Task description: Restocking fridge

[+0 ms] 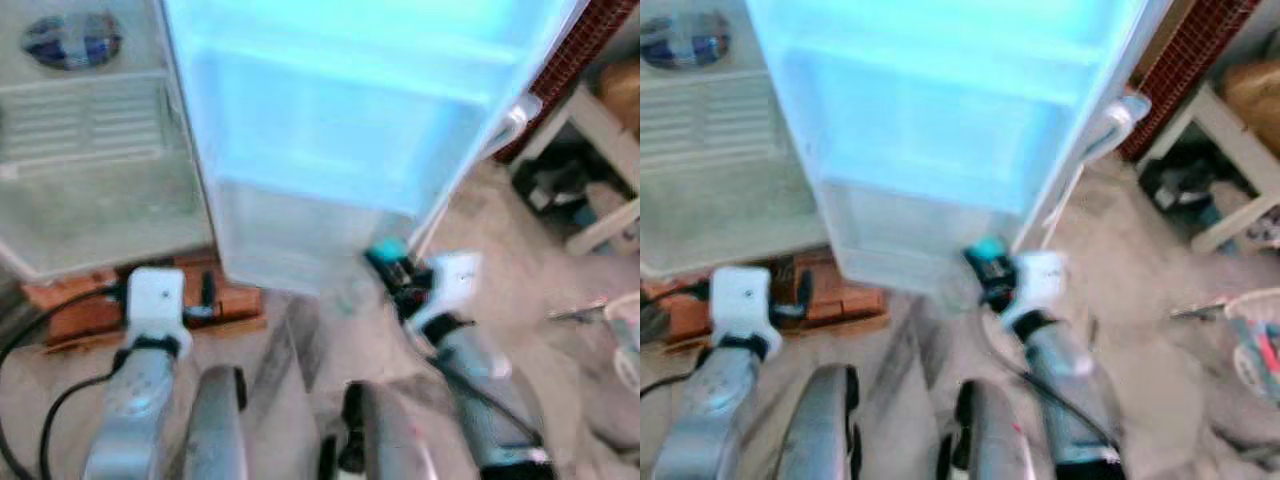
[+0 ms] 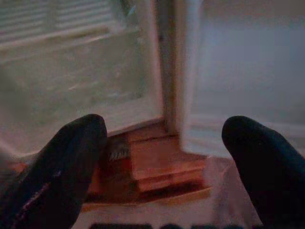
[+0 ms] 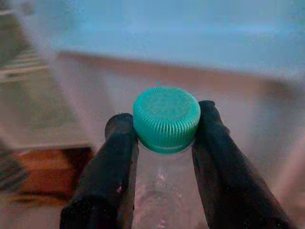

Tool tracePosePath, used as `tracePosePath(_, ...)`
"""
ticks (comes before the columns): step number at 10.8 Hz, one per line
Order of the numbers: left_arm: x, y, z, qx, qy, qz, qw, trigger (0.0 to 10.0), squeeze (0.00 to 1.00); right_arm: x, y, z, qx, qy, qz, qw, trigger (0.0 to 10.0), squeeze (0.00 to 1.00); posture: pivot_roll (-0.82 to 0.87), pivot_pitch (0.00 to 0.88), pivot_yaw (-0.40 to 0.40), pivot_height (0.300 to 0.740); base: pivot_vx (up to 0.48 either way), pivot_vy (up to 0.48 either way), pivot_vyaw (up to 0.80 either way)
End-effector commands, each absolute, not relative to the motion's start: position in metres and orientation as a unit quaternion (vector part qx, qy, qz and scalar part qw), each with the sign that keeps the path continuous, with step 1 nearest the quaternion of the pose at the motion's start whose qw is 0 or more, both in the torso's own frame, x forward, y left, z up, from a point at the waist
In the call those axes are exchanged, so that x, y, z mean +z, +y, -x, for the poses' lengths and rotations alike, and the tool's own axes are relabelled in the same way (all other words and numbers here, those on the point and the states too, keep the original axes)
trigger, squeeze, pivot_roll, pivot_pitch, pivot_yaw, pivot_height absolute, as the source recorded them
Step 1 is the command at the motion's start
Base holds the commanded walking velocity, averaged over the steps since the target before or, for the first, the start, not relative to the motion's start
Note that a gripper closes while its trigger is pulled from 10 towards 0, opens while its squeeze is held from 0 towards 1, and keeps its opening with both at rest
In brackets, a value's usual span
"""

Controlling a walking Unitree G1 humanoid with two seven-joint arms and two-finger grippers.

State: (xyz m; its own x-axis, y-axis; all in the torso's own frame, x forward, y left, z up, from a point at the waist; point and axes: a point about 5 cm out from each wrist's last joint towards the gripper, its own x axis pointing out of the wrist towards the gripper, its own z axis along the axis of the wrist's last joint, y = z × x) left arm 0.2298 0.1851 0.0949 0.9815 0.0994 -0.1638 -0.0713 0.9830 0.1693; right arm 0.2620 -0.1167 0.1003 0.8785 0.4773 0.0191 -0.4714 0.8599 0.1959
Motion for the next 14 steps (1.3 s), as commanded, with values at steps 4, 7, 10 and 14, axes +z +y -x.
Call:
tracePosePath(4, 0.088, 0.181, -0.222, 0.046, 0.101, -0.082, 0.99, 10.0, 0.0, 0.104, -0.122, -0.26, 0.251, 0.002, -0.081, 0.965, 10.0, 0.0, 0.18, 0.166, -0.113, 0.611, 0.0, 0.0, 0.42)
tracePosePath(7, 0.087, 0.181, -0.219, 0.046, 0.103, -0.083, 0.99, 10.0, 0.0, 0.117, -0.137, -0.278, 0.182, -0.04, -0.034, 0.982, 10.0, 0.0, 0.19, 0.183, -0.103, 0.611, 0.0, 0.0, 0.0)
tracePosePath(10, 0.083, 0.176, -0.21, 0.032, 0.118, -0.084, 0.989, 10.0, 0.0, 0.139, -0.122, -0.303, 0.19, -0.099, 0.016, 0.977, 10.0, 0.0, 0.18, 0.201, -0.091, 0.601, 0.0, 0.0, 0.0)
tracePosePath(14, 0.085, 0.176, -0.213, 0.037, 0.113, -0.082, 0.989, 10.0, 0.0, 0.133, -0.109, -0.301, 0.218, -0.114, 0.027, 0.969, 10.0, 0.0, 0.18, 0.205, -0.099, 0.538, 0.0, 0.0, 0.0)
